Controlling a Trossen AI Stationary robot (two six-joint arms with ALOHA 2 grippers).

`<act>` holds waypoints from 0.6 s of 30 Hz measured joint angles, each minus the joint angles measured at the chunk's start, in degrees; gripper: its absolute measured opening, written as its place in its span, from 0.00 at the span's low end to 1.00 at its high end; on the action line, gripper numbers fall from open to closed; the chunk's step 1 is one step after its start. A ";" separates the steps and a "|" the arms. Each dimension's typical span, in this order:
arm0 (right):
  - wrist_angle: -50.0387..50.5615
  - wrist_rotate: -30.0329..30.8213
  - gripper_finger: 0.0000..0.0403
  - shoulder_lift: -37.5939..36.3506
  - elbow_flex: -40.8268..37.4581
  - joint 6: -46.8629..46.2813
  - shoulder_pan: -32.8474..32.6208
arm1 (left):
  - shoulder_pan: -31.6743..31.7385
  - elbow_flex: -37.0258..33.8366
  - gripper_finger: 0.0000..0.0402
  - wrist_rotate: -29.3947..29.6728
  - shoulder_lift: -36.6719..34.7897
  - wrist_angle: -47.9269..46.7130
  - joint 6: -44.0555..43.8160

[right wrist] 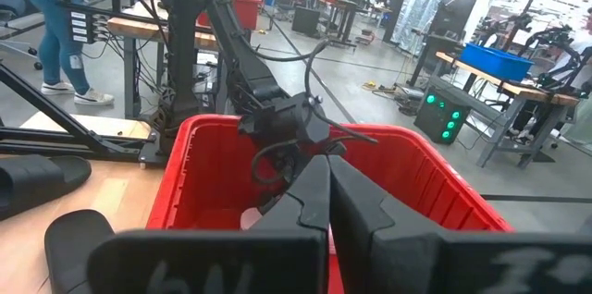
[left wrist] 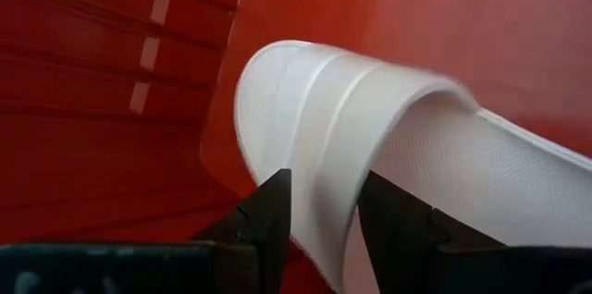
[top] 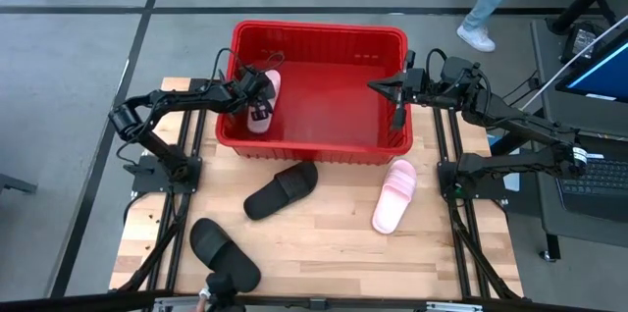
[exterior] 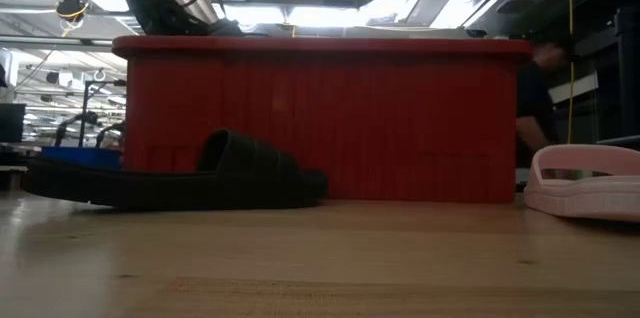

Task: Pick and place slides into bin
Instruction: Put the bottom pink slide into the red bin, then put the pink slide into the red bin

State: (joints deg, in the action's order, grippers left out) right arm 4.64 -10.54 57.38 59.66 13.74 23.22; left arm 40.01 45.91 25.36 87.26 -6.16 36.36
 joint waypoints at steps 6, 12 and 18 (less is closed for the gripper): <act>0.00 -0.01 0.02 0.01 0.00 0.00 0.00 | -0.21 0.20 0.30 0.00 -0.04 1.62 -0.02; -0.02 -0.01 0.02 0.01 0.00 0.00 0.00 | -0.92 4.38 0.30 0.13 -0.39 1.90 0.53; 0.01 -0.01 0.02 0.01 0.00 -1.28 0.00 | -0.90 8.34 0.29 -0.42 -0.50 -2.54 3.18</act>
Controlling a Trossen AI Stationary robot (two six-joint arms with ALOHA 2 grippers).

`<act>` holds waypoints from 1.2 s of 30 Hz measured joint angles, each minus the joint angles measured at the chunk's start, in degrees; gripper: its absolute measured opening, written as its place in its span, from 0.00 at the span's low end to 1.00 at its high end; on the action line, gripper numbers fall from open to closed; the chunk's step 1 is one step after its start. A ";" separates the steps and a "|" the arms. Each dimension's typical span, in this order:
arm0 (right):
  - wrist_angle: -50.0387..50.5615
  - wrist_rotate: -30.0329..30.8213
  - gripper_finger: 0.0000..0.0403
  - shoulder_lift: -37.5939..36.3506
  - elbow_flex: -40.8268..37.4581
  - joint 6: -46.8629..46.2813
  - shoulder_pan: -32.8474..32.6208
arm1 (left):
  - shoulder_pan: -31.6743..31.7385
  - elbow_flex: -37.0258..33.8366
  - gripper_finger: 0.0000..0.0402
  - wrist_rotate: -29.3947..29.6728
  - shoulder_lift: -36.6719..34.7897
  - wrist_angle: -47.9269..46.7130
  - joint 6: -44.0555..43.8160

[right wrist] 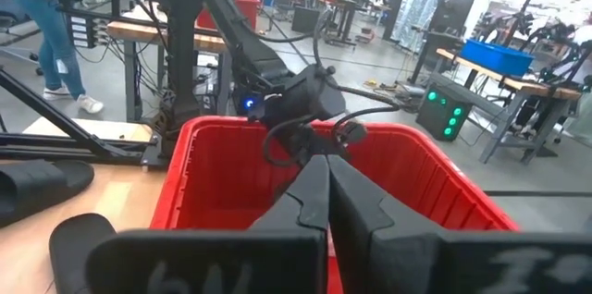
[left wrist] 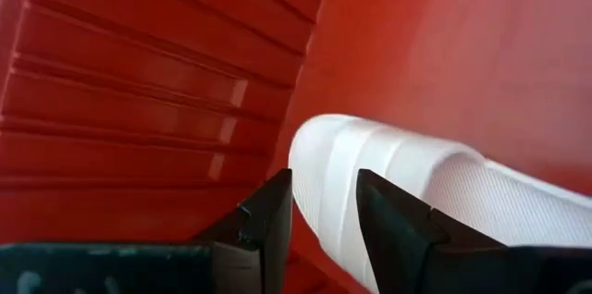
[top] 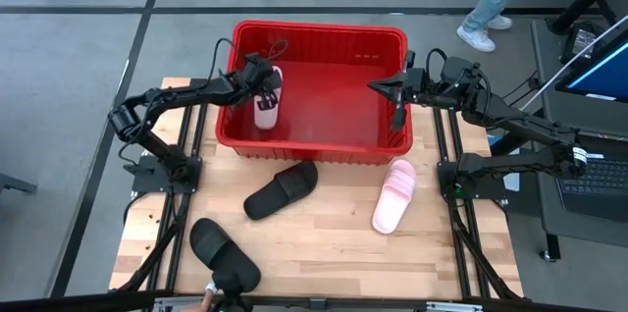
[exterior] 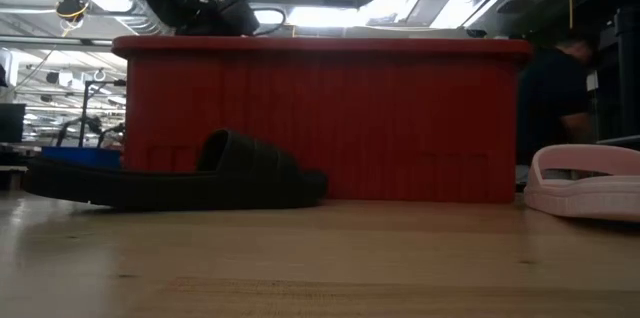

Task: Pick and place slides into bin
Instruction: Put the pink slide into the red bin

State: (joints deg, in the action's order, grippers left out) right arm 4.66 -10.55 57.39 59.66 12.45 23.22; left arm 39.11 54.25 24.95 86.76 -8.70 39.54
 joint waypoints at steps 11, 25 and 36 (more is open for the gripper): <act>-1.78 0.00 0.02 0.00 0.00 -0.18 -0.02 | -0.54 4.31 0.28 -9.73 -7.81 0.04 -4.90; -6.78 0.00 0.02 0.00 0.00 -0.19 -0.40 | -3.59 4.36 0.03 -21.62 -28.39 1.12 -9.48; -6.83 9.92 0.01 2.38 3.53 -0.35 -11.26 | -7.23 4.29 0.00 -23.10 -35.52 -1.92 -14.60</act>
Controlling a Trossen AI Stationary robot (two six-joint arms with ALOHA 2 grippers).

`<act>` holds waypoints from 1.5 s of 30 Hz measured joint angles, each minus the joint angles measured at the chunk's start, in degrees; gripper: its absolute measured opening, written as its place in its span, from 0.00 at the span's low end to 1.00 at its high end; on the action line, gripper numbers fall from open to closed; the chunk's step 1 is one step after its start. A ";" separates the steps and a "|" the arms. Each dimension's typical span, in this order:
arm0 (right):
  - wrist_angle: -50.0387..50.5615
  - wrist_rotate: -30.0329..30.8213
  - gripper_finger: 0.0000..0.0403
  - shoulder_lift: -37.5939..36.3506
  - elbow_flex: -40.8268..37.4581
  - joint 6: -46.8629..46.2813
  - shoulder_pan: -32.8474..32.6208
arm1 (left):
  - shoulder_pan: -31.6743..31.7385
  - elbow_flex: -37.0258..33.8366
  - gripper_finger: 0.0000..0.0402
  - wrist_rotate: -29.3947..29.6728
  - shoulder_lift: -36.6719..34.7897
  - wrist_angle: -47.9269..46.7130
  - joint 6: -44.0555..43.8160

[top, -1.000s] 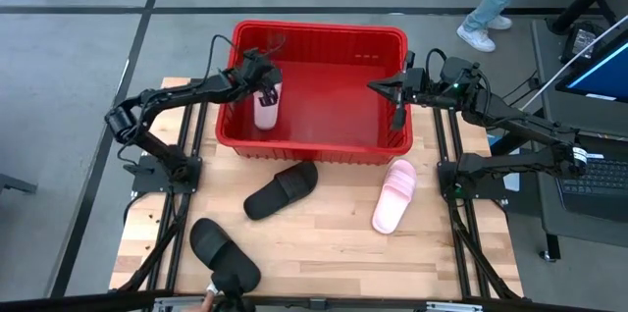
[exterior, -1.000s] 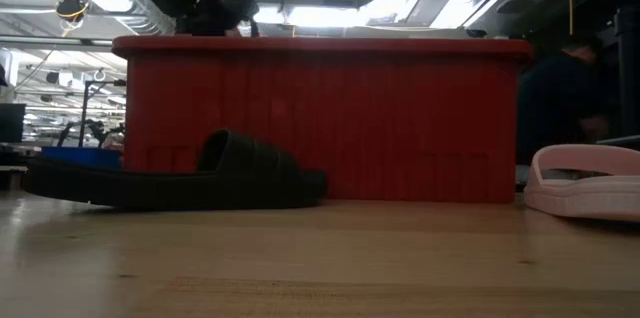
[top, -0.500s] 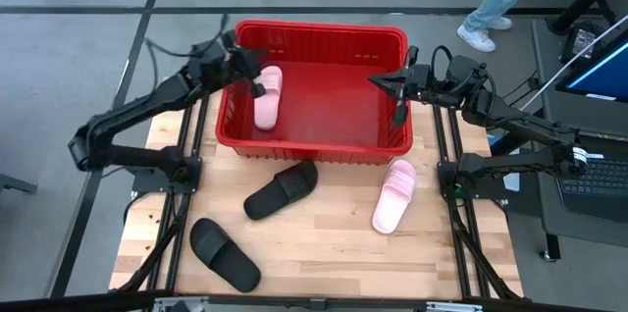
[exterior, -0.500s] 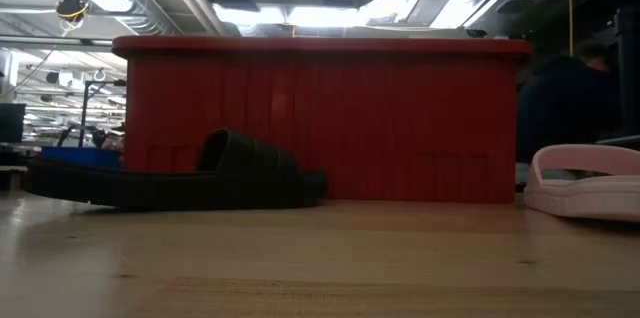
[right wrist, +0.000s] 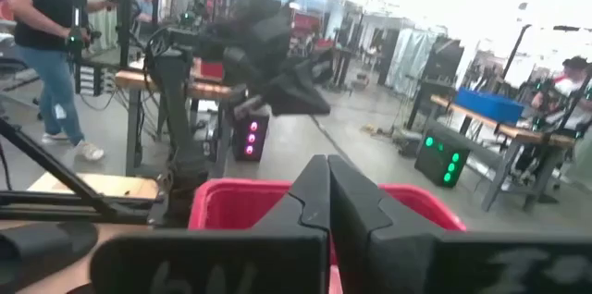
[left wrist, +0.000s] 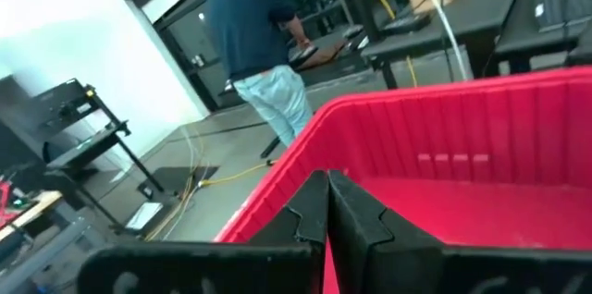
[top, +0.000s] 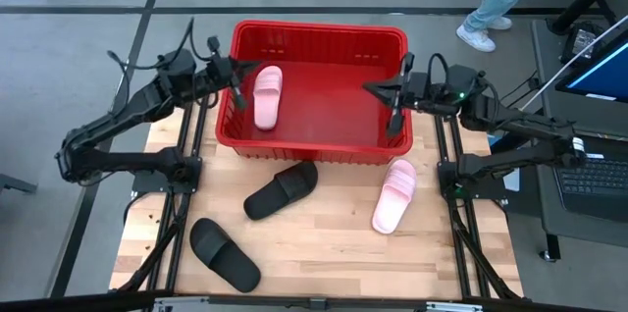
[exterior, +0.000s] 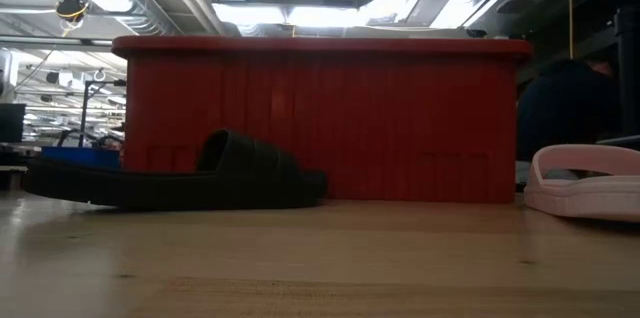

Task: Pick and place slides into bin
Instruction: Put the pink slide into the red bin

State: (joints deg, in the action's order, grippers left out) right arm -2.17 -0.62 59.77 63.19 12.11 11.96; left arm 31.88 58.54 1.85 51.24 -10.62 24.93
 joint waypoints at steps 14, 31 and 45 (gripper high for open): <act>21.82 24.96 0.00 8.67 13.42 -9.85 -22.48 | -7.18 -0.04 0.00 0.00 -6.60 -5.88 -2.05; 57.29 36.09 0.00 8.94 21.89 -42.71 -48.46 | -21.86 -0.04 0.00 0.17 -0.37 -2.10 -18.33; 71.26 35.43 0.00 11.57 21.87 -73.00 -63.58 | -41.74 -0.05 0.00 18.24 8.82 3.60 -24.04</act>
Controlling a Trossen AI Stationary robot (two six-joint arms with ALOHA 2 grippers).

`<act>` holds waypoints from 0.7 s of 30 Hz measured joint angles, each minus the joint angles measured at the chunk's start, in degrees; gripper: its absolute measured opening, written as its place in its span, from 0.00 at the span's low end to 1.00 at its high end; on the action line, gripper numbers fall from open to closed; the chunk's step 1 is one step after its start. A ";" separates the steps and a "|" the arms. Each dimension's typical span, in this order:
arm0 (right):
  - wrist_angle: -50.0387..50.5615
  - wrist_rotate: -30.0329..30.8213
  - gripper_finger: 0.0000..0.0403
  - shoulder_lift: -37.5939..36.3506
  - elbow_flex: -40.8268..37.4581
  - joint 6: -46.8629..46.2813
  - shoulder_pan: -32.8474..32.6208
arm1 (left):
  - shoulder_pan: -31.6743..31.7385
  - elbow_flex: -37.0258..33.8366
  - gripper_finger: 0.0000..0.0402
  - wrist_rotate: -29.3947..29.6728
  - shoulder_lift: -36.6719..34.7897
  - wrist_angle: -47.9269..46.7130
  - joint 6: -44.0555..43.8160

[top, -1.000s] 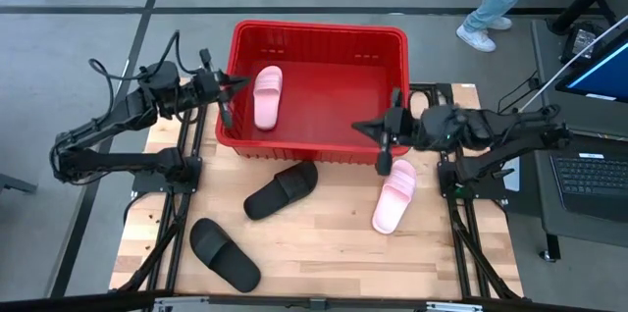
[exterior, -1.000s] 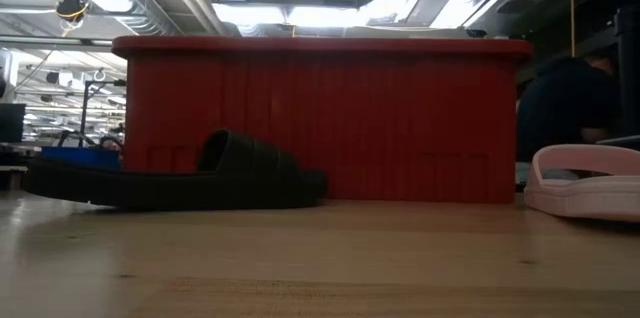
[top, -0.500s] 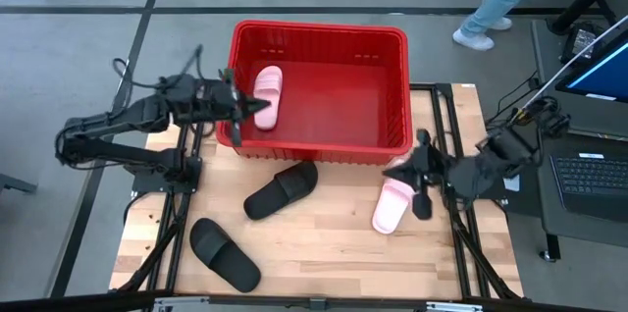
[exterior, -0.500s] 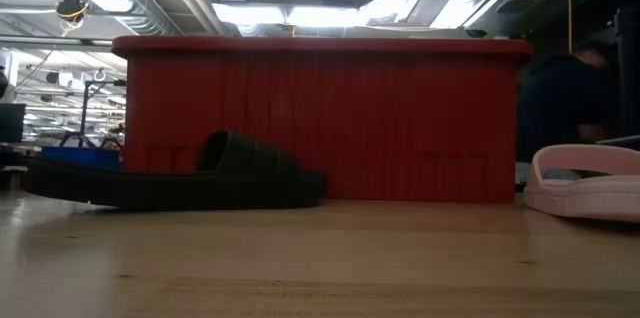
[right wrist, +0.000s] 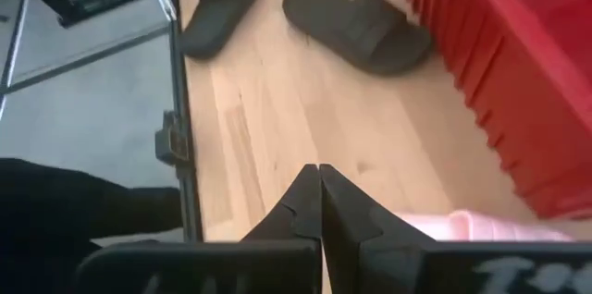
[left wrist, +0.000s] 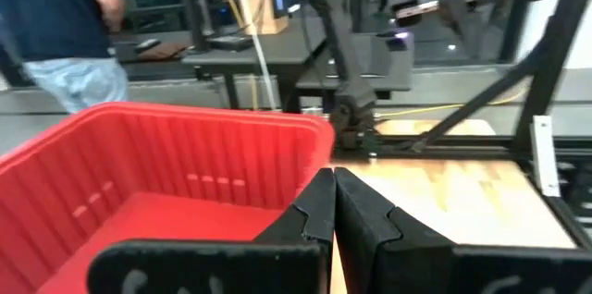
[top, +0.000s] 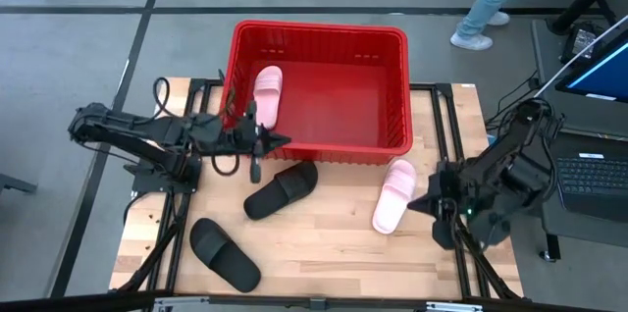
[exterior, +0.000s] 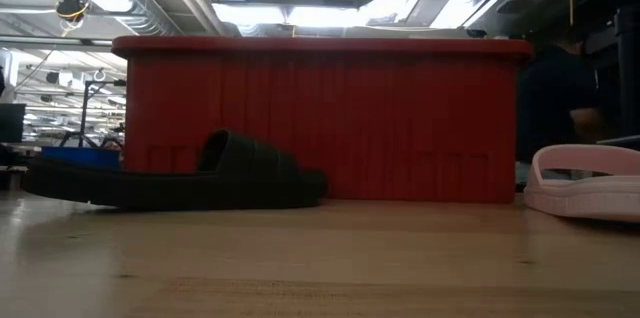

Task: Pick and place slides into bin
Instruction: Put the pink slide into the red bin

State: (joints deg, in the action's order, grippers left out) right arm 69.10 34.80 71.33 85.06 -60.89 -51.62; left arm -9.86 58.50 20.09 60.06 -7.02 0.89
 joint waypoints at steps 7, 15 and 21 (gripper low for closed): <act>8.47 -2.30 0.00 6.29 -0.02 -9.88 -3.06 | -5.11 -0.02 0.00 1.85 0.87 1.26 -0.29; 18.22 -9.42 0.01 13.39 -0.04 -21.23 -3.40 | -6.35 -0.02 0.00 1.41 0.89 1.02 -0.26; 16.65 -10.96 0.04 15.81 -0.07 -25.88 -3.38 | -6.35 -0.02 0.00 1.41 0.69 0.14 -0.14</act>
State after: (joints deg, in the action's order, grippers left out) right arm 85.74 23.84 87.15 84.99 -86.77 -55.00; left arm -16.21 58.48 21.50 60.75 -6.88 0.75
